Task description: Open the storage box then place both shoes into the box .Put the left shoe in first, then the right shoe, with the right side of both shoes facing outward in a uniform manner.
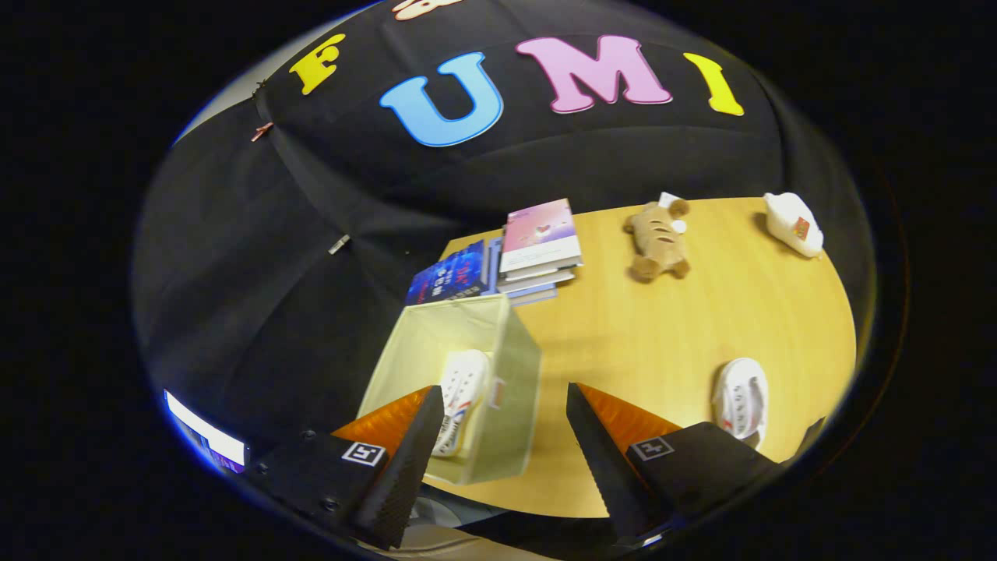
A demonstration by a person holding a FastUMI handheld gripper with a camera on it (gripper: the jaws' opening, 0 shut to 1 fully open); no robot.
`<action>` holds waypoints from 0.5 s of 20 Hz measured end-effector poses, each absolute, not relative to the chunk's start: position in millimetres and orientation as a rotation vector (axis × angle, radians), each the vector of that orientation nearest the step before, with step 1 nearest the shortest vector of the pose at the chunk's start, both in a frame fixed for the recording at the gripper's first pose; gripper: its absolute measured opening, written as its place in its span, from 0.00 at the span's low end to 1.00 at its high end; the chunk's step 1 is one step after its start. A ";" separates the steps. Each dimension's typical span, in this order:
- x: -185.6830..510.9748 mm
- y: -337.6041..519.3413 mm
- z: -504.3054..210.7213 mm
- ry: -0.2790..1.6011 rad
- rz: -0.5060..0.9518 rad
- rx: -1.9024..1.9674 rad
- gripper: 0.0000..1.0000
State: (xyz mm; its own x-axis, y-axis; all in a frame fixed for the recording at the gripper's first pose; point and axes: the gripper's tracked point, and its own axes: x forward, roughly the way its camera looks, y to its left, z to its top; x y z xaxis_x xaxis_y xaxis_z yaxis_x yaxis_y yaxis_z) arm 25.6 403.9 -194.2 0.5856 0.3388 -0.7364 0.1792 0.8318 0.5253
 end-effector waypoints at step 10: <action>-138.4 204.6 -328.7 1.213 -0.167 0.203 0.96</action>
